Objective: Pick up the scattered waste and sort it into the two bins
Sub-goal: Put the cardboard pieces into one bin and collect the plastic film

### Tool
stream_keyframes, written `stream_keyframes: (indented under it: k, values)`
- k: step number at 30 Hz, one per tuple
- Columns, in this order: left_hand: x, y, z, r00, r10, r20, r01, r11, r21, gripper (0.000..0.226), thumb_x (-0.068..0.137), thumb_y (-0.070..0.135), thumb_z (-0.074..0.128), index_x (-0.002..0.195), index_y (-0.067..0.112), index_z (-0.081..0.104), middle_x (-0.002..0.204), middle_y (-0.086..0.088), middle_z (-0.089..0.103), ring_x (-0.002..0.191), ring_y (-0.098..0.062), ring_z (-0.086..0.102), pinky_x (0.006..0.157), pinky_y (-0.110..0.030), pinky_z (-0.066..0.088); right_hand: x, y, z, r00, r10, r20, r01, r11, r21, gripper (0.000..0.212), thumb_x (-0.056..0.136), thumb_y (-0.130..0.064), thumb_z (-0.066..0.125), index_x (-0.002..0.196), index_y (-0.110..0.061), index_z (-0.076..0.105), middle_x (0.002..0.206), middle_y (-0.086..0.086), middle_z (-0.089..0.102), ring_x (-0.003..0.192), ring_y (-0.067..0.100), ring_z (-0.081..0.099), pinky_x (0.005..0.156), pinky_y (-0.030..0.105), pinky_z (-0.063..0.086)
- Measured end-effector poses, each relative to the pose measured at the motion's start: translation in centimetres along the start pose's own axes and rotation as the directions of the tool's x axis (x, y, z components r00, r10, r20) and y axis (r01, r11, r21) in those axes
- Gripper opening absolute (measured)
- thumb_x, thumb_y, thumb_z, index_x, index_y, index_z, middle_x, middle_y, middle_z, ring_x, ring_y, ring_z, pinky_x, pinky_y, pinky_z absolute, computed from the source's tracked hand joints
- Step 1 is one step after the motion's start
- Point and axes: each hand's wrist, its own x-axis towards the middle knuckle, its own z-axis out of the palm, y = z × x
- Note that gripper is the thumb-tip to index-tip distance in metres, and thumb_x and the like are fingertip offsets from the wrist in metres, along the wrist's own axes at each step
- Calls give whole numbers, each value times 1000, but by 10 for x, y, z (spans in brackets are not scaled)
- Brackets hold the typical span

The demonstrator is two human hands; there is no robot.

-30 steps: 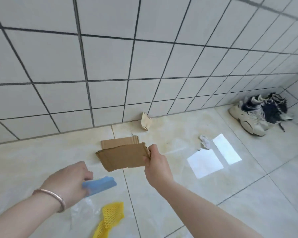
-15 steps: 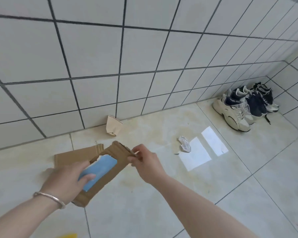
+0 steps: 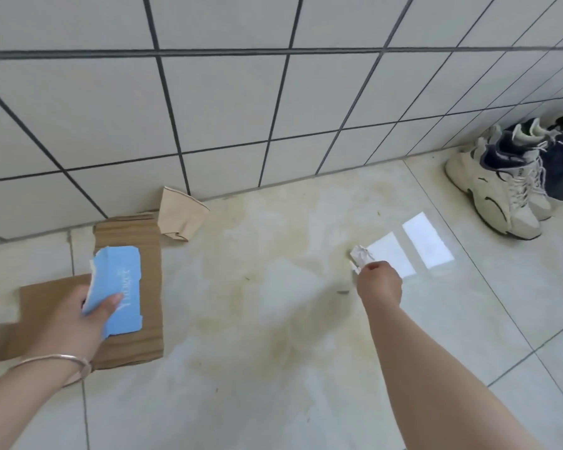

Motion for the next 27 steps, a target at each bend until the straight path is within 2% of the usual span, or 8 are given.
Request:
stream_keyframes:
  k: [7,11,15,18,22,24,25,27]
  values:
    - [11,-13,5,994,-4,-113,3,1000,-10,24,90,28,55,100,8,48,83,-12,56,70,-30,51,56,-32,33,41,-1,40,1000,5,22,0,980,-199,53,87,-25,53,134,-10,35,131,16,41,124,34,37,94,42,39]
    - [20,-29,-11,981,-27,-190,25,1000,-16,27,86,28,61,98,6,49,83,-13,57,78,-36,54,64,-38,39,39,1,59,998,-28,59,39,978,-206,30,86,-10,50,113,1,46,117,23,51,106,37,51,80,39,41]
    - [17,-36,-21,962,-106,-251,53,977,-208,43,85,22,64,119,15,38,97,-5,61,91,-31,56,77,-43,45,11,-24,71,961,-274,43,277,944,-179,17,92,-10,42,88,0,55,96,23,62,81,32,49,67,32,33]
    - [17,-42,-29,957,-163,-241,80,944,-320,53,85,21,64,132,15,39,100,-5,64,88,-26,58,69,-34,42,-34,-78,85,901,-420,112,414,908,67,24,92,-16,48,69,-9,48,71,11,57,72,30,51,57,31,35]
    - [18,-54,-37,937,-271,-221,146,878,-457,21,89,16,59,103,1,61,80,-10,60,62,-20,51,45,-13,42,-94,-164,113,779,-542,314,390,812,433,37,85,-21,61,57,-14,39,55,-2,37,52,15,35,46,23,28]
    - [18,-56,-37,919,-344,-194,200,830,-521,14,89,18,59,96,6,61,70,-7,54,57,-17,46,43,-15,41,-107,-194,132,708,-598,375,390,775,498,21,81,-24,68,66,-16,56,71,-2,53,66,14,52,58,20,41]
    - [21,-59,-37,908,-381,-173,230,801,-553,13,88,20,60,95,9,61,72,-8,55,57,-17,46,47,-21,40,-110,-204,141,690,-604,398,397,776,489,10,79,-26,71,78,-18,66,93,0,61,88,17,58,75,23,46]
    - [28,-65,-35,880,-445,-166,275,763,-585,17,87,22,63,97,10,63,83,-13,59,62,-25,51,54,-24,37,-108,-214,160,703,-563,434,415,821,392,29,78,-33,71,103,-18,70,134,0,50,128,19,41,102,31,39]
